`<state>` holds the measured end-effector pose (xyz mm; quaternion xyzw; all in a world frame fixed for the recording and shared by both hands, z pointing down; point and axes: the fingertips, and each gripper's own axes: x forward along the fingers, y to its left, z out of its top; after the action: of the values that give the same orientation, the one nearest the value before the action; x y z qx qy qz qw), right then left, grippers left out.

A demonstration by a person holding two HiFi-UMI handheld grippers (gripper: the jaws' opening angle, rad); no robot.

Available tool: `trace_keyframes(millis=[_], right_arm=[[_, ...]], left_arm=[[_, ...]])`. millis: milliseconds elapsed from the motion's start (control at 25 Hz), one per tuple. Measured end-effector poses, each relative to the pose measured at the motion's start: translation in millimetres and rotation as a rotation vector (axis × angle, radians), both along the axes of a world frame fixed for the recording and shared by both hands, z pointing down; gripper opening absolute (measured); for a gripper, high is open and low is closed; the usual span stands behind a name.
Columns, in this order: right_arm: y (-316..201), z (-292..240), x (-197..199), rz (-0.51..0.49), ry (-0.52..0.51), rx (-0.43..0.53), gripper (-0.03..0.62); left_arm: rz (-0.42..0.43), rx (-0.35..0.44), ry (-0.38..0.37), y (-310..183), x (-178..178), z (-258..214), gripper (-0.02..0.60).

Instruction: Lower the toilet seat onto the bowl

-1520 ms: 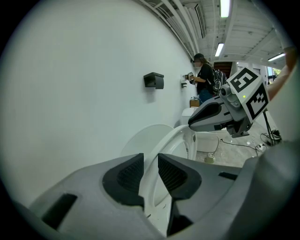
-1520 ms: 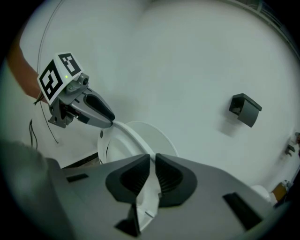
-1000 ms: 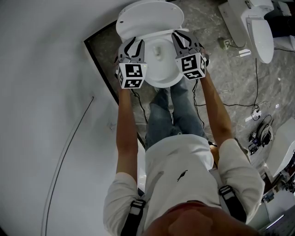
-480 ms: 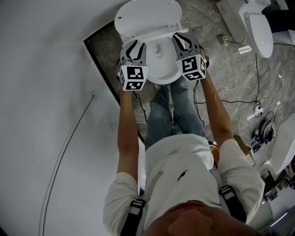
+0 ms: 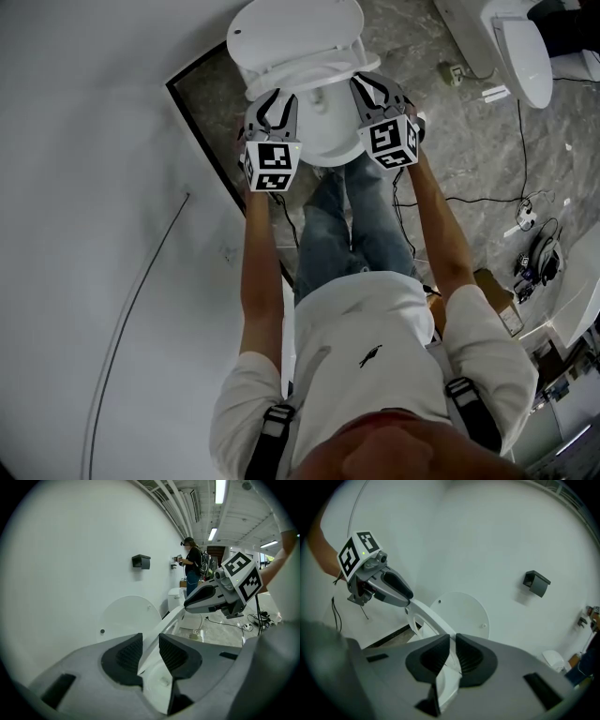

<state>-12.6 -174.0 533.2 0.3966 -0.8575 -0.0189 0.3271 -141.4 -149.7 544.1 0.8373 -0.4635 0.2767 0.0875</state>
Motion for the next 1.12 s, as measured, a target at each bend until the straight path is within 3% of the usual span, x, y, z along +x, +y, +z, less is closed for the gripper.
trace_keyframes(millis=[1120], right_arm=[[70,32,15,0.020,0.038,-0.103,0.054]], left_arm=[[0.028,-0.089,0.045,73,16,29,0.121]])
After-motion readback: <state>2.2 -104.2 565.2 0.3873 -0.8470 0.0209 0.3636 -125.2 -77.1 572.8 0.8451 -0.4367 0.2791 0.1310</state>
